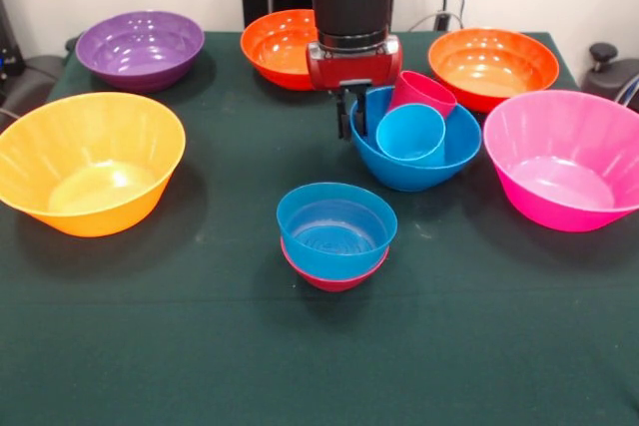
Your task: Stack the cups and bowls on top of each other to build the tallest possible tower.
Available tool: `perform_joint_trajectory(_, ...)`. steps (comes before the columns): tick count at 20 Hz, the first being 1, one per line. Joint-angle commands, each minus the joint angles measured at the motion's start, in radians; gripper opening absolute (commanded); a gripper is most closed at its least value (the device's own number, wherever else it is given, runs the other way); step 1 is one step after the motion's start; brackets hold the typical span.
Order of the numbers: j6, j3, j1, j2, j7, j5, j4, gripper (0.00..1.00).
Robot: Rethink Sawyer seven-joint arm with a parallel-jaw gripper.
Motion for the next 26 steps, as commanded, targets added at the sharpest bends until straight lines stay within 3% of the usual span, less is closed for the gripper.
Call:
perform_joint_trajectory(1, 0.142, 0.101, -0.083, -0.095, 0.000, 0.012, 0.064, 0.00)
perform_joint_trajectory(6, 0.230, 0.140, -0.124, -0.158, -0.035, 0.031, 0.071, 0.00)
perform_joint_trajectory(14, 0.382, 0.192, -0.144, -0.183, -0.055, 0.075, 0.008, 0.00)
perform_joint_trajectory(26, 0.546, 0.275, -0.135, -0.215, -0.035, 0.183, -0.049, 0.00)
